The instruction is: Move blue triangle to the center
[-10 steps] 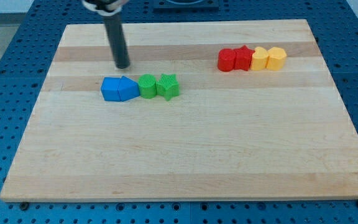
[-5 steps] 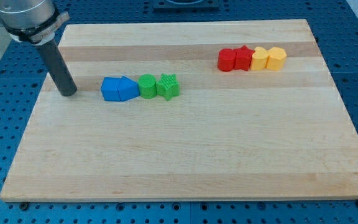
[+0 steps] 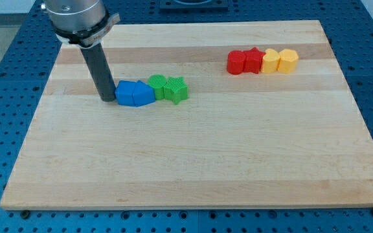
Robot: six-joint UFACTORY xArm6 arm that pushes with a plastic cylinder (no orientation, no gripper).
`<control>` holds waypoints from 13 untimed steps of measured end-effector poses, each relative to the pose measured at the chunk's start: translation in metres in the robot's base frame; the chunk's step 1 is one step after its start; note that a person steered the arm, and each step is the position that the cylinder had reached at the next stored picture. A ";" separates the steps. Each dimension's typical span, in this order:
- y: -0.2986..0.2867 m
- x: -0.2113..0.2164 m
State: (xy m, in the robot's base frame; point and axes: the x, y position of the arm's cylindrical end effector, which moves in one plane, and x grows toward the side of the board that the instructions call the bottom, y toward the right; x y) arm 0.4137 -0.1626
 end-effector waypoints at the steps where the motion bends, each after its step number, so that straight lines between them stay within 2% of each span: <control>1: 0.011 -0.003; 4: 0.034 0.014; 7: 0.091 0.009; 9: 0.098 0.008; 11: 0.149 0.008; 12: 0.150 0.008; 13: 0.114 0.008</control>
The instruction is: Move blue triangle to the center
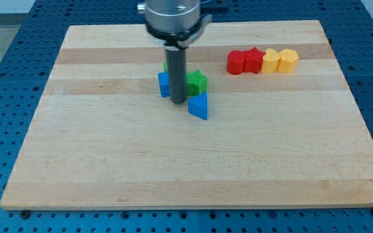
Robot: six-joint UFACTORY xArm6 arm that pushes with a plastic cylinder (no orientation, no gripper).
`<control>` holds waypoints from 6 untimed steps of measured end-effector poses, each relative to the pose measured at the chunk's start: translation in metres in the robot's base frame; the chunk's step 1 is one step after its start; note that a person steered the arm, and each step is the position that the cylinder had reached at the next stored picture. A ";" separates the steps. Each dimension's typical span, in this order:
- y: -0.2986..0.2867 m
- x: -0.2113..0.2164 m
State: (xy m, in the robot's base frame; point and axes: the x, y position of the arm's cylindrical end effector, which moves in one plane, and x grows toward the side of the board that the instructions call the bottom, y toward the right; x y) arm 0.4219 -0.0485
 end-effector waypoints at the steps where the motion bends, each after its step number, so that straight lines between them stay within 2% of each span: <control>1: -0.035 0.001; 2: -0.036 0.023; 3: -0.011 0.037; 6: 0.046 0.037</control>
State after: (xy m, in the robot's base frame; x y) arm 0.4584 -0.0024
